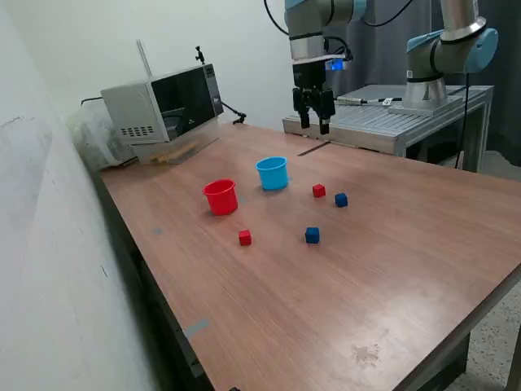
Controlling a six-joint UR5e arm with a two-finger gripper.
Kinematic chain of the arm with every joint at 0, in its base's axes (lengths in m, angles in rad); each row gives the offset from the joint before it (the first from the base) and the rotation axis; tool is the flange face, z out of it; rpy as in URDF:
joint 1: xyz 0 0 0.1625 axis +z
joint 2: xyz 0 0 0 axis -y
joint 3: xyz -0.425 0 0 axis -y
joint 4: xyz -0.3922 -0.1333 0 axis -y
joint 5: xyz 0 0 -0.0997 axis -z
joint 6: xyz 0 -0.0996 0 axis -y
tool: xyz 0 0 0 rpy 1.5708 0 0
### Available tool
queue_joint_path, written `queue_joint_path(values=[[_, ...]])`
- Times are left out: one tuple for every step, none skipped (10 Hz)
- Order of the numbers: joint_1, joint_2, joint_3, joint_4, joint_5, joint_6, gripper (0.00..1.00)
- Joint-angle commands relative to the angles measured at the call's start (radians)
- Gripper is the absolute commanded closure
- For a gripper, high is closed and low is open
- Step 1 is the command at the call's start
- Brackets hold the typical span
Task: Place red objects in the red bin, and blue objects in the blue bin.
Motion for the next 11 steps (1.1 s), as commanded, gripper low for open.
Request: queue_joint_path(values=[[-0.039,0.094,0.003,-0.036,0.004,-0.049,0.00],[-0.062,0.122,0.000,-0.037,0.004,-0.051,0.00],[-0.062,0.136,-0.001,-0.037,0.004,-0.054,0.00],[-0.054,0.148,0.004,-0.037,0.004,-0.054,0.00],[-0.048,0.159,0.012,-0.037,0.004,-0.054,0.00],[-0.022,0.179,0.012,-0.039,0.004,-0.054,0.00],[-0.008,0.185,0.016,-0.054,0.004,-0.054,0.00],[0.002,0.194,0.015,-0.057,0.004,-0.054,0.00],[0.004,0.214,0.012,-0.070,0.004,-0.054,0.00],[0.007,0.225,0.007,-0.077,0.004,-0.054,0.00],[0.007,0.234,0.007,-0.080,0.004,-0.054,0.00]])
